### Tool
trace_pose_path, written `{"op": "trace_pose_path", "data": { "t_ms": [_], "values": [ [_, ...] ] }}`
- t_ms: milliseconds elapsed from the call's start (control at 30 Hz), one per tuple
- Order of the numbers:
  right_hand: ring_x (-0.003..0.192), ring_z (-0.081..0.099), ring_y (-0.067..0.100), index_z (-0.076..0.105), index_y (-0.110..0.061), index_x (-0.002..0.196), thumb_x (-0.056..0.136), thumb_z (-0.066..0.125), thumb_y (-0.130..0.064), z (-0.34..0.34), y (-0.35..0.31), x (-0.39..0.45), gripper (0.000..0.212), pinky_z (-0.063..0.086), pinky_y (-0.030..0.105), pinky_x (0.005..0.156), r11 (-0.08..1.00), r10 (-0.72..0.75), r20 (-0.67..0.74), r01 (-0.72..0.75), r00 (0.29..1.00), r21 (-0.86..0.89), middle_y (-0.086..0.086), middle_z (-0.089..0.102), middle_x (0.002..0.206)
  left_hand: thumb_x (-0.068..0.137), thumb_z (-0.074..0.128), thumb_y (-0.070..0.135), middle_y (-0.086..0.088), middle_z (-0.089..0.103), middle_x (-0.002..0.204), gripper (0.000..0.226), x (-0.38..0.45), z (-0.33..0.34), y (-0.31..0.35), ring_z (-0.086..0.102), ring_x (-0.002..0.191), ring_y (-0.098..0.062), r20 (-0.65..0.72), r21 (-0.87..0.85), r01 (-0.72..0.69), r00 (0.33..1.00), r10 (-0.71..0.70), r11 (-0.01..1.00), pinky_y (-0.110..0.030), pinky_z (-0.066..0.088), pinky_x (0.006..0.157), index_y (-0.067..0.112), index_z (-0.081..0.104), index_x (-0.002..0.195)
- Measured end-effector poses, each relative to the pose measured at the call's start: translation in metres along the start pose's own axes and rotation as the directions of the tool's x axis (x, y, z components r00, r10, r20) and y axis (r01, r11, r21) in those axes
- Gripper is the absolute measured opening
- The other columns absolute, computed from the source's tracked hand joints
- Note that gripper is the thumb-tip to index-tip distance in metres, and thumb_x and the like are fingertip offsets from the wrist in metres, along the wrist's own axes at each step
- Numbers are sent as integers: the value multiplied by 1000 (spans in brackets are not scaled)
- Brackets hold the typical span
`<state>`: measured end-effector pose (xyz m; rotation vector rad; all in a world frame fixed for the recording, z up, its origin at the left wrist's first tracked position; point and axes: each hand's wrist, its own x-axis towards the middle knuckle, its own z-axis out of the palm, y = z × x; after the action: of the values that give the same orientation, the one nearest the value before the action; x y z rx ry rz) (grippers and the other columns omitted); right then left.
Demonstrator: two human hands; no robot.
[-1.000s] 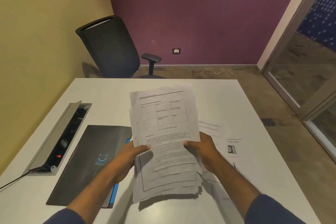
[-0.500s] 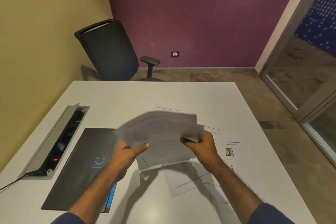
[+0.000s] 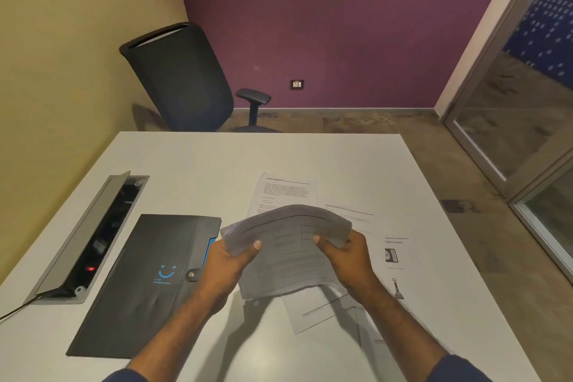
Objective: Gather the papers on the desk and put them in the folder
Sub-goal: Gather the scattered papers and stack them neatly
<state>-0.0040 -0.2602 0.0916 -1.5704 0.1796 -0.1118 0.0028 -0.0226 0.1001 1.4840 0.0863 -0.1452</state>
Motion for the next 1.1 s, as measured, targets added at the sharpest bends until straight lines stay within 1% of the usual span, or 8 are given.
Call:
{"op": "trace_pose_path", "data": {
  "t_ms": [200, 300, 400, 600, 767, 900, 1000, 1100],
  "values": [
    [79, 73, 1, 73, -24, 96, 85, 72, -8, -4, 39, -19, 19, 55, 13, 65, 977, 208, 25, -206, 978, -63, -14, 78, 83, 78, 81, 21, 0, 77, 106, 30, -10, -2, -37, 69, 105, -23, -12, 87, 175, 985, -174, 981, -33, 56, 82, 26, 71, 106],
    [81, 73, 1, 74, -29, 88, 89, 68, -14, -3, 46, -27, 17, 54, 12, 65, 978, 181, -5, -180, 984, -105, -17, 77, 88, 78, 80, 26, 9, 78, 98, 20, -18, 1, -48, 70, 97, -16, -70, 80, 182, 982, -176, 980, -24, 54, 72, 38, 75, 93],
    [84, 73, 1, 72, -29, 89, 90, 67, -15, -2, 51, -29, 15, 54, 13, 68, 978, 170, -22, -172, 985, -119, -19, 77, 89, 72, 79, 37, 11, 78, 96, 24, -20, 4, -53, 72, 94, -15, -85, 83, 213, 975, -206, 974, -20, 53, 68, 31, 74, 94],
    [79, 72, -2, 69, -29, 87, 89, 68, -8, -7, 61, -32, 21, 53, 10, 65, 966, 229, -10, -228, 973, -121, -23, 76, 82, 86, 73, 32, 5, 75, 88, 8, -13, 19, -64, 67, 90, -15, -130, 178, 233, 969, -212, 956, -27, 54, 69, 27, 68, 90],
    [86, 75, 15, 73, -12, 103, 93, 63, -14, -19, 55, -16, 14, 59, 24, 72, 969, 238, 66, -233, 969, -84, 0, 79, 94, 95, 61, 29, 7, 76, 78, 9, 1, 19, -68, 71, 75, -10, -152, 278, 201, 975, -164, 939, -15, 51, 56, 28, 68, 88],
    [70, 64, 19, 70, -5, 97, 96, 59, -21, -29, 61, -6, 20, 52, 30, 63, 939, 337, 27, -334, 941, -86, 16, 73, 84, 97, 58, 23, 4, 71, 72, 12, 12, 7, -76, 67, 73, -9, -253, 294, 260, 949, -188, 920, -18, 50, 57, 27, 63, 88],
    [70, 59, 19, 68, -3, 98, 92, 64, -26, -34, 69, -1, 23, 50, 32, 67, 915, 400, -16, -400, 917, -45, 10, 66, 80, 100, 53, 19, -1, 65, 77, 10, 22, -6, -82, 61, 73, -14, -311, 289, 333, 919, -241, 897, -24, 47, 59, 13, 61, 100],
    [77, 60, 15, 68, -9, 104, 84, 72, -35, -32, 72, 2, 33, 50, 30, 77, 899, 435, 13, -433, 900, -60, 3, 66, 84, 101, 52, 22, -2, 67, 83, 11, 26, -7, -87, 63, 80, -18, -293, 278, 385, 907, -304, 880, -25, 46, 59, 15, 59, 103]
  ]
}}
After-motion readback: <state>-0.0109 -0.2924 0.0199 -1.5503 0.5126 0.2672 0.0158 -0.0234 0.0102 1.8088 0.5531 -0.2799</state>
